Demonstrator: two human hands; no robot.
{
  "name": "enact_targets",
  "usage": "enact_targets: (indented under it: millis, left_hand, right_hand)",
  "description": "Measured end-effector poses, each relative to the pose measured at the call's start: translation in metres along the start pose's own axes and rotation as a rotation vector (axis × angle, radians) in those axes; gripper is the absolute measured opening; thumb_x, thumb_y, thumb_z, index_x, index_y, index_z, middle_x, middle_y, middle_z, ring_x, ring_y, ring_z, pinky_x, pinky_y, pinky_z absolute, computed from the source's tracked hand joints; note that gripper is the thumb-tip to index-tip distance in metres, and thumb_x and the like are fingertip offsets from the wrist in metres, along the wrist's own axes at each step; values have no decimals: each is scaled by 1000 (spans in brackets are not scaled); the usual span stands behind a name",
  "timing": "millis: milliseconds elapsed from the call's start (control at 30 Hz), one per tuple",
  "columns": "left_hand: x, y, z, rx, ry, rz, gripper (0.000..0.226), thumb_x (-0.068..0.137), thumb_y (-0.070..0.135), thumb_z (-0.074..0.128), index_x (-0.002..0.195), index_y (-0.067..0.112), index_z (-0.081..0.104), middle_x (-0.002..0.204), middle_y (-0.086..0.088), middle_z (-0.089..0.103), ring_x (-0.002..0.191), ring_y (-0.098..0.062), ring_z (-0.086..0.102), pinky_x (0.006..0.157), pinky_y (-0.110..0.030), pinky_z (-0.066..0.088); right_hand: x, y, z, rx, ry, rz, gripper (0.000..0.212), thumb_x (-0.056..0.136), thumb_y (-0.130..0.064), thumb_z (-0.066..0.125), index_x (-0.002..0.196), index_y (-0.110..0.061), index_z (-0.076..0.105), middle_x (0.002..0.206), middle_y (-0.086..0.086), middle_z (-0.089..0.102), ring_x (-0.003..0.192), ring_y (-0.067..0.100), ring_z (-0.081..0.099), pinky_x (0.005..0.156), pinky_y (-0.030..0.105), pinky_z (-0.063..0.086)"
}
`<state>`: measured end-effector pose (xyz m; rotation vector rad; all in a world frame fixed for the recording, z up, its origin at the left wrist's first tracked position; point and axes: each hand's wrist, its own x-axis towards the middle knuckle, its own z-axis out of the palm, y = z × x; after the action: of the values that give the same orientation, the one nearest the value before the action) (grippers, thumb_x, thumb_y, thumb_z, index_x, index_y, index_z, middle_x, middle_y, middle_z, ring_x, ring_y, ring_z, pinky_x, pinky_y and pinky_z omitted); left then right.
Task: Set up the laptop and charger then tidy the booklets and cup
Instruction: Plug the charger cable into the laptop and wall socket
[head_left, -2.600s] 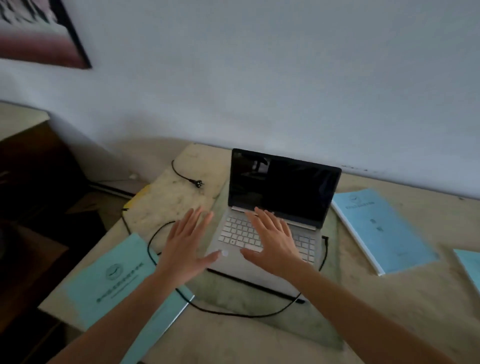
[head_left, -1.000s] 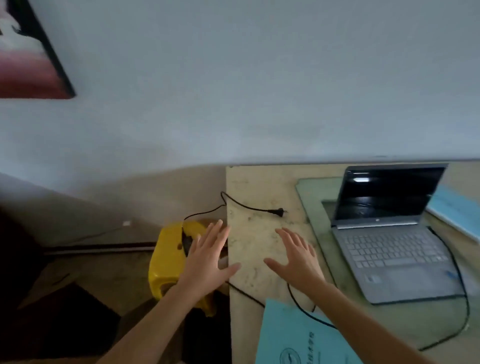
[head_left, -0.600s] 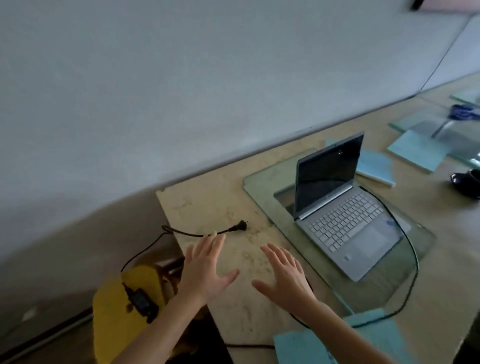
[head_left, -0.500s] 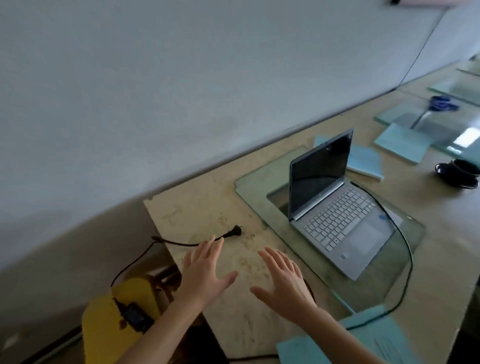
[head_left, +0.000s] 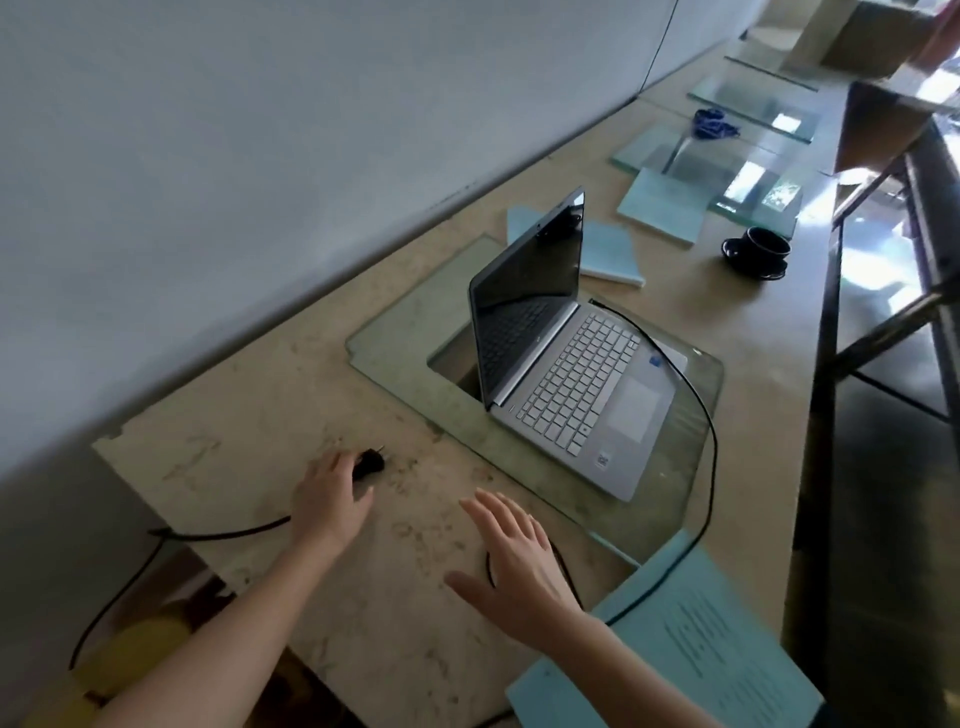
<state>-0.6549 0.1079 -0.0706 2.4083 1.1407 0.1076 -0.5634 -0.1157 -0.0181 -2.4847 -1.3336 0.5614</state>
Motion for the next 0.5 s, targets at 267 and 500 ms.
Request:
enact_targets:
  millis: [267,500]
  left_hand:
    - [-1,-5,-6,-325,23,-121,28,87,29,63,107,9,65,102,-12,69,93,-30,64,73,-35,51]
    - [-55,-22,-22,-588,101,-227,16,89,38,59,82,23,63,78,6,69,75,-16,66,54,-20,43]
  right_hand:
    - [4,-4,8,35,21,-5,77,82,-68,42,147,-38,12,159,-11,11,147,12,2,118,40,8]
    - [3,-30,-2,10,35,-72,78,83,-66,44,148,-36,15,159,-10,12,147,13,4,118,39,9]
